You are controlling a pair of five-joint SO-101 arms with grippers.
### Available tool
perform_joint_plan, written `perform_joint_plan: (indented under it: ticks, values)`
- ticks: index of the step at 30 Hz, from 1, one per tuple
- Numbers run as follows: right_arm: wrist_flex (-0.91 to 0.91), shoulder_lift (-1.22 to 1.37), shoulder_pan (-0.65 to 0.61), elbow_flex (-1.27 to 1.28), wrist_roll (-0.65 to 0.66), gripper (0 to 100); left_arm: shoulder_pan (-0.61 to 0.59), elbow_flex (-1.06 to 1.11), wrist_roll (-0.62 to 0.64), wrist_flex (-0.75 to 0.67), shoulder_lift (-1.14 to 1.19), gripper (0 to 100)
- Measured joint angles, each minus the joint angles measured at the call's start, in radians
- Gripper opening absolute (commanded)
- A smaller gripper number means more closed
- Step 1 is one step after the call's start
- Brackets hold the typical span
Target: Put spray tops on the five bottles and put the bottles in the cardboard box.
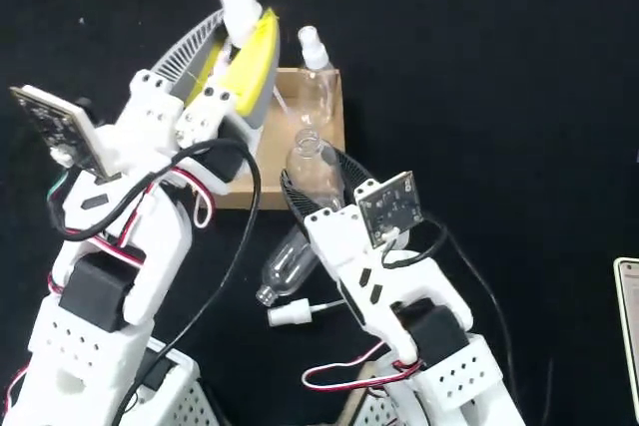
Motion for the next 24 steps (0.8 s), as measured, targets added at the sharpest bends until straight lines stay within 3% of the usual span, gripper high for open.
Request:
perform_joint_plan:
  ticks: [24]
  values:
    - [0.000,0.000,0.000,0.000,0.000,1.1,0.048,-0.034,-0.005,0.071,-0.003,7]
